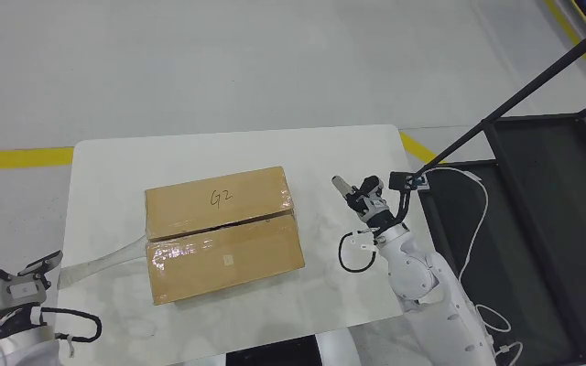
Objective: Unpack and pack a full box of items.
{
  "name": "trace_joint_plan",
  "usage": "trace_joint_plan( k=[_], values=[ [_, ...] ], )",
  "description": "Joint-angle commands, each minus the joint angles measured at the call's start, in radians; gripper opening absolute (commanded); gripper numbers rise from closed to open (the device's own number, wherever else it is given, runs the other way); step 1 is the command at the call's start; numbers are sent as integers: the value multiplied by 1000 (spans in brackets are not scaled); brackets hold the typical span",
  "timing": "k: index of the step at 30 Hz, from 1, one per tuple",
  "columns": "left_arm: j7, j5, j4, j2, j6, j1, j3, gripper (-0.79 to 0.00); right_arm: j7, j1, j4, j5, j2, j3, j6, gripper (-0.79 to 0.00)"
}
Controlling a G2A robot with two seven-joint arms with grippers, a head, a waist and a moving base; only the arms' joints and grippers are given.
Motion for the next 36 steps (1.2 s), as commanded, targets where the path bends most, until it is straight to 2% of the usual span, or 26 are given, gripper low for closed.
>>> trace_joint_plan(
  k=[1,6,14,16,20,27,33,36],
  values=[
    [0,0,0,0,0,0,0,0,54,-1,-9,28,3,0,-39,0],
    [0,0,0,0,0,0,0,0,237,7,-20,187,10,-1,-129,0],
    [0,0,0,0,0,0,0,0,416,52,-19,417,13,-58,-177,0],
    [0,0,0,0,0,0,0,0,437,64,-16,443,13,-68,-169,0],
    [0,0,0,0,0,0,0,0,483,93,3,532,13,-85,-130,-52],
    [0,0,0,0,0,0,0,0,506,132,31,618,15,-86,-43,-105],
    [0,0,0,0,0,0,0,0,520,161,71,710,14,-96,11,-191],
    [0,0,0,0,0,0,0,0,522,168,77,721,15,-100,6,-185]
  ],
)
